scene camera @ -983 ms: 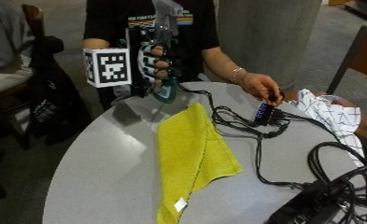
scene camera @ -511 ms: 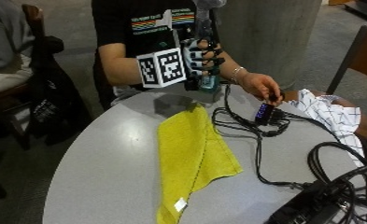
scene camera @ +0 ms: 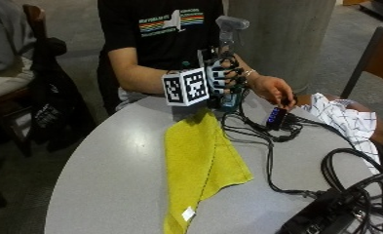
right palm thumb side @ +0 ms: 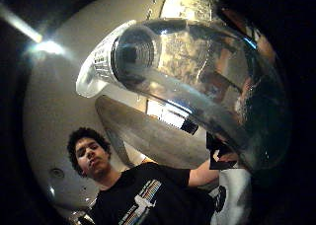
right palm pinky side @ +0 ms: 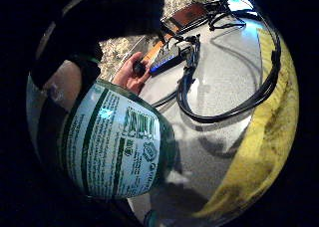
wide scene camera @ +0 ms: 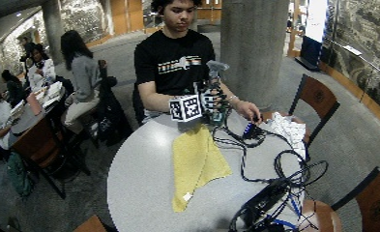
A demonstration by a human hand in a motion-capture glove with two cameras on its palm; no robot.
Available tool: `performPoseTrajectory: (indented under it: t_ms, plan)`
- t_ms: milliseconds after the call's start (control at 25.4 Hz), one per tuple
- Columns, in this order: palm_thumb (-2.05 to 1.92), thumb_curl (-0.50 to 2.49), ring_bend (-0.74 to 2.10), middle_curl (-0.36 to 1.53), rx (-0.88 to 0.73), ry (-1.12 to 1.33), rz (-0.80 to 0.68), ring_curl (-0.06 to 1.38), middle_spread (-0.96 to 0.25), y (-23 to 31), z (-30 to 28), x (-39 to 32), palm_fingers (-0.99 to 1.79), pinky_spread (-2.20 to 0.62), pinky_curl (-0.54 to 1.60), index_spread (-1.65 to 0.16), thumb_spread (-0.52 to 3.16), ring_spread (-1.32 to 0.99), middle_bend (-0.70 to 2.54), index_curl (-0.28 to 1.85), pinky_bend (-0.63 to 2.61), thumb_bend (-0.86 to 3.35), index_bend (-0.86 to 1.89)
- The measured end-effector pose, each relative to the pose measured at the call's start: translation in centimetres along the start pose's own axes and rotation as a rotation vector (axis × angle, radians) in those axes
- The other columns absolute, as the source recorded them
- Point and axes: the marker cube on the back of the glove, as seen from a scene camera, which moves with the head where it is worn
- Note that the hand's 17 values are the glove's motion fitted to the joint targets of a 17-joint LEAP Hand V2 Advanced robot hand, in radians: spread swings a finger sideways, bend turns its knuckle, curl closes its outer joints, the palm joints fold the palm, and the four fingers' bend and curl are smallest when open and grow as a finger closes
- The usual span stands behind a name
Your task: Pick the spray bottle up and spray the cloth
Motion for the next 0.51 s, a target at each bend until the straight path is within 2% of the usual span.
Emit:
performPoseTrajectory:
  t_ms: [157,236,354,511]
  plan:
    - [0.91,0.52,0.23,0.49,-0.031,0.063,0.006,0.39,-0.06,0.8,-0.3,0.2,1.07,0.13,0.31,-0.2,0.95,-0.05,0.32,0.42,0.28,-0.03,0.16]
    - [0.87,0.5,0.22,0.49,-0.028,0.124,0.002,0.39,-0.06,1.7,-1.1,0.1,0.91,0.13,0.32,-0.22,0.95,-0.06,0.3,0.39,0.3,-0.05,0.07]
    - [0.8,0.48,0.25,0.49,0.039,0.215,-0.011,0.42,-0.05,3.6,-3.7,-0.3,0.69,0.12,0.36,-0.25,0.96,-0.04,0.29,0.34,0.4,-0.07,-0.04]
    - [0.75,0.45,0.25,0.48,0.18,0.368,-0.007,0.4,-0.04,6.3,-8.7,-0.9,0.73,0.11,0.34,-0.27,0.99,-0.04,0.3,0.29,0.42,-0.05,0.04]
